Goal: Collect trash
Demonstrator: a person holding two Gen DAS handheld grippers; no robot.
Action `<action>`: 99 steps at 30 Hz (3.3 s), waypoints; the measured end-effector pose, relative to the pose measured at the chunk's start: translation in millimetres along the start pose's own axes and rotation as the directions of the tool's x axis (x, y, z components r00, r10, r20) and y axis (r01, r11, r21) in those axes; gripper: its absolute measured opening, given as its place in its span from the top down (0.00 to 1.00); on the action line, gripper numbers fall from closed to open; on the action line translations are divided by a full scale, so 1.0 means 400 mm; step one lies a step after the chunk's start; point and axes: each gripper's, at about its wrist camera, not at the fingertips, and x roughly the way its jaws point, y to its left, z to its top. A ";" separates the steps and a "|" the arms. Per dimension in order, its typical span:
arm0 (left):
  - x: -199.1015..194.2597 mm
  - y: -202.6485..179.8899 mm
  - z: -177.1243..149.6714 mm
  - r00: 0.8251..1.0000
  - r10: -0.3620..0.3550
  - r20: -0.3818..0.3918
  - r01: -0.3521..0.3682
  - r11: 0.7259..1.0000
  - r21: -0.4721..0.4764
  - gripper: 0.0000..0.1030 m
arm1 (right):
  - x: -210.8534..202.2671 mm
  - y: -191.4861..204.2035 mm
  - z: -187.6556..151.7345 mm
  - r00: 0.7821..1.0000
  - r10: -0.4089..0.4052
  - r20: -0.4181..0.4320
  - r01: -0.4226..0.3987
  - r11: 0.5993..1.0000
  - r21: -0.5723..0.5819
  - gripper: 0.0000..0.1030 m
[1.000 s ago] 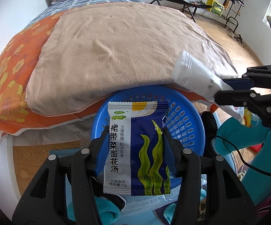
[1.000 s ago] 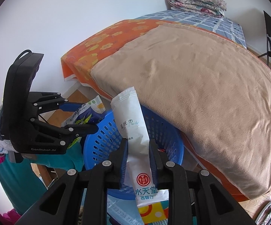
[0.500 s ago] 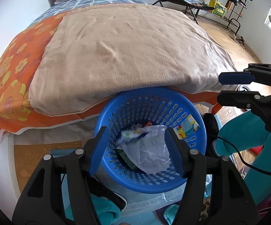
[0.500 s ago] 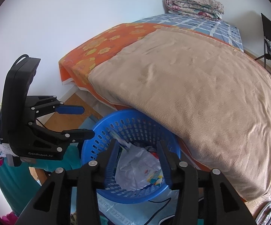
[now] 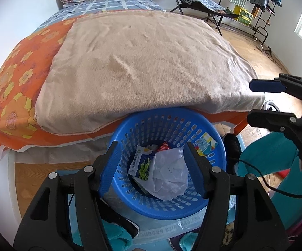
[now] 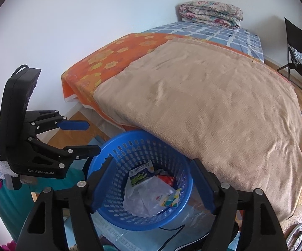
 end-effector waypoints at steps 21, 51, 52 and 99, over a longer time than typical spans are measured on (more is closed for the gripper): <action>-0.129 0.001 0.163 0.980 0.002 0.197 0.007 0.999 -0.045 0.27 | -0.097 -0.056 0.101 0.989 -0.077 0.128 0.076 0.997 0.013 0.16; -0.265 0.005 0.345 0.888 0.106 0.448 -0.037 0.987 -0.159 0.01 | -0.204 -0.165 0.243 0.913 -0.157 0.378 0.121 0.986 0.115 0.00; -0.259 0.007 0.347 0.891 0.106 0.442 -0.035 0.986 -0.165 0.01 | -0.199 -0.167 0.245 0.914 -0.155 0.374 0.118 0.986 0.119 0.00; -0.217 0.025 0.336 0.909 0.106 0.402 -0.018 0.976 -0.217 0.01 | -0.161 -0.191 0.233 0.930 -0.161 0.329 0.116 0.982 0.151 0.00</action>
